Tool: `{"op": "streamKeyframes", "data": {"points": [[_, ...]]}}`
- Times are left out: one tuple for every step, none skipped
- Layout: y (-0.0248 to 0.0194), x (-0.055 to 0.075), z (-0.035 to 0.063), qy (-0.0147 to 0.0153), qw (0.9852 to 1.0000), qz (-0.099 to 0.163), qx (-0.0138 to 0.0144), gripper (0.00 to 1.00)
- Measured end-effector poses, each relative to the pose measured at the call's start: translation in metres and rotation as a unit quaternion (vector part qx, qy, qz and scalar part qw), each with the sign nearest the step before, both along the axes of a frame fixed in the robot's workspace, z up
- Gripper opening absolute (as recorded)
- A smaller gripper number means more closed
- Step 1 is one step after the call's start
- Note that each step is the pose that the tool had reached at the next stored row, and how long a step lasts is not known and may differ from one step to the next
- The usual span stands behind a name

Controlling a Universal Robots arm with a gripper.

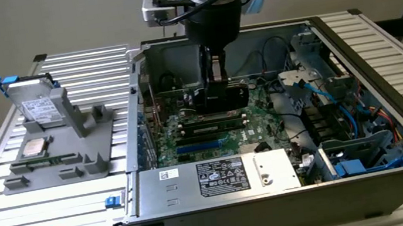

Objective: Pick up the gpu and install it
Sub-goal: 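Insert the gpu into the slot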

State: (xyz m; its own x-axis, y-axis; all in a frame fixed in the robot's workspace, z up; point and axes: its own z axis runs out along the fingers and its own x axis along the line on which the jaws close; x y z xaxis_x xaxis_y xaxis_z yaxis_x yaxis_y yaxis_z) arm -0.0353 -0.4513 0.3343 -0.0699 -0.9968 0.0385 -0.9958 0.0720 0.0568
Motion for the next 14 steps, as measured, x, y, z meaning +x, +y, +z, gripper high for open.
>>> {"op": "streamKeyframes", "data": {"points": [[0.0000, 0.000, -0.0017, 0.0000, 1.0000, 0.000, -0.0006, 0.27], [0.0000, 0.000, -0.0034, 0.0000, 1.0000, 0.000, -0.0012, 0.27], [0.0000, 0.000, -0.0050, 0.0000, 1.0000, 0.000, -0.0017, 0.27], [0.0000, -0.001, -0.0070, 0.0000, 1.0000, -0.001, -0.0022, 0.27], [0.0000, -0.001, -0.0087, 0.0000, 1.0000, -0.001, -0.0026, 0.27], [0.0000, -0.001, -0.0105, 0.0000, 1.0000, -0.001, -0.0029, 0.27], [0.0000, -0.001, -0.0124, 0.0000, 1.0000, -0.001, -0.0030, 0.27], [0.0000, -0.001, -0.0142, 0.0000, 1.0000, -0.001, -0.0031, 0.27], [0.0000, -0.001, -0.0160, 0.0000, 1.0000, -0.001, -0.0032, 0.27], [0.0000, -0.001, -0.0178, 0.0000, 1.0000, -0.002, -0.0032, 0.27], [0.0000, -0.002, -0.0196, 0.0000, 1.0000, -0.002, -0.0032, 0.27], [0.0000, -0.002, -0.0214, 0.0000, 1.0000, -0.002, -0.0032, 0.27], [-0.0001, -0.002, -0.0232, 0.0000, 1.0000, -0.002, -0.0032, 0.27], [-0.0002, -0.002, -0.0250, 0.0000, 1.0000, -0.002, -0.0032, 0.27]]}}
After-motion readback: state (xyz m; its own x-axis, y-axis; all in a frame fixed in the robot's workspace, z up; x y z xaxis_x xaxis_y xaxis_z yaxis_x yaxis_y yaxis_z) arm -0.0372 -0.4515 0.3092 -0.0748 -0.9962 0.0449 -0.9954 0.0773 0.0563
